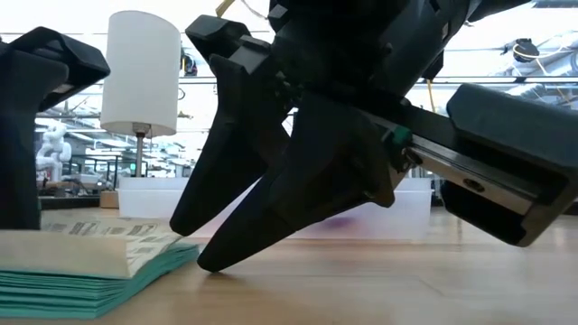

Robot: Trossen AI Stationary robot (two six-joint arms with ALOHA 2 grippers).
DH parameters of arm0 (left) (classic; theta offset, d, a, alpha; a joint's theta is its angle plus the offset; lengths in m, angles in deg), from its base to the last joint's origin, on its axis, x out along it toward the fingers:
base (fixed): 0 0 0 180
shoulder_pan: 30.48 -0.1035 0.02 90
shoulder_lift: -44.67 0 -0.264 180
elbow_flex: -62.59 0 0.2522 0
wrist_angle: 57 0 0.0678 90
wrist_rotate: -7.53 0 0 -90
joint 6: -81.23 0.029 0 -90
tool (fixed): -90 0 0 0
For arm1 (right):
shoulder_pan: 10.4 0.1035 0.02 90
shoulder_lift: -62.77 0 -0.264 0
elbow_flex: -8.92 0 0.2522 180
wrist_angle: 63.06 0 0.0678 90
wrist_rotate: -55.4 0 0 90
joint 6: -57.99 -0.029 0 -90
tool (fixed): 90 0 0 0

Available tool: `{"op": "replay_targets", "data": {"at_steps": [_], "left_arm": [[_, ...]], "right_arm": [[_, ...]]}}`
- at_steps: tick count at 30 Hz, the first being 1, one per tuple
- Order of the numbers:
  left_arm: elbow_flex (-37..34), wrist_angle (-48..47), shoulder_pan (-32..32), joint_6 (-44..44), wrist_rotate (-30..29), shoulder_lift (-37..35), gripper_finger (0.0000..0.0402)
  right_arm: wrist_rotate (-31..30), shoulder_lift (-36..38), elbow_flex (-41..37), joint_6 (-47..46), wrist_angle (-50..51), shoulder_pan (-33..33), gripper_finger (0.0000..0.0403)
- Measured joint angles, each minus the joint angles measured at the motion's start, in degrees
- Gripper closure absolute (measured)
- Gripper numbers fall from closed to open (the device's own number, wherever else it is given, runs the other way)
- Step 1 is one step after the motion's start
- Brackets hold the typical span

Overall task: Pack school essentials
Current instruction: Put the green sticky notes into the violet plastic pencil case

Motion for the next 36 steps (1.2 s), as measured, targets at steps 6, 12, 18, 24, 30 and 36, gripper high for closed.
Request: {"op": "replay_targets", "data": {"at_steps": [6, 12, 18, 24, 30, 36], "left_arm": [[0.0, 0.0, 0.0, -0.4, 0.0, 0.1, 0.0305], [-0.1, -0.3, 0.0, -0.5, -0.5, 0.1, 0.0345], [-0.1, -0.1, 0.0, -0.5, -0.6, 0.0, 0.0368], [0.0, -0.4, 0.1, 0.1, 0.2, -0.7, 0.0371], [0.4, -0.4, 0.1, 0.3, 0.8, -0.8, 0.0371], [0.4, -0.6, -0.1, 0.4, 1.1, -0.8, 0.0371]], "right_arm": [[0.0, 0.0, 0.0, 0.0, 0.1, 0.0, 0.0298], [-0.1, 0.0, 0.0, 0.0, 0.1, 0.0, 0.0298], [-0.1, 0.0, 0.0, 0.0, 0.1, 0.0, 0.0298], [-2.7, 0.2, 0.0, 0.1, 0.6, 0.2, 0.0298], [-4.7, 3.4, -0.1, 0.4, 1.9, 1.3, 0.0298], [-4.3, 4.9, -0.1, 1.1, 1.8, 2.7, 0.0298]]}}
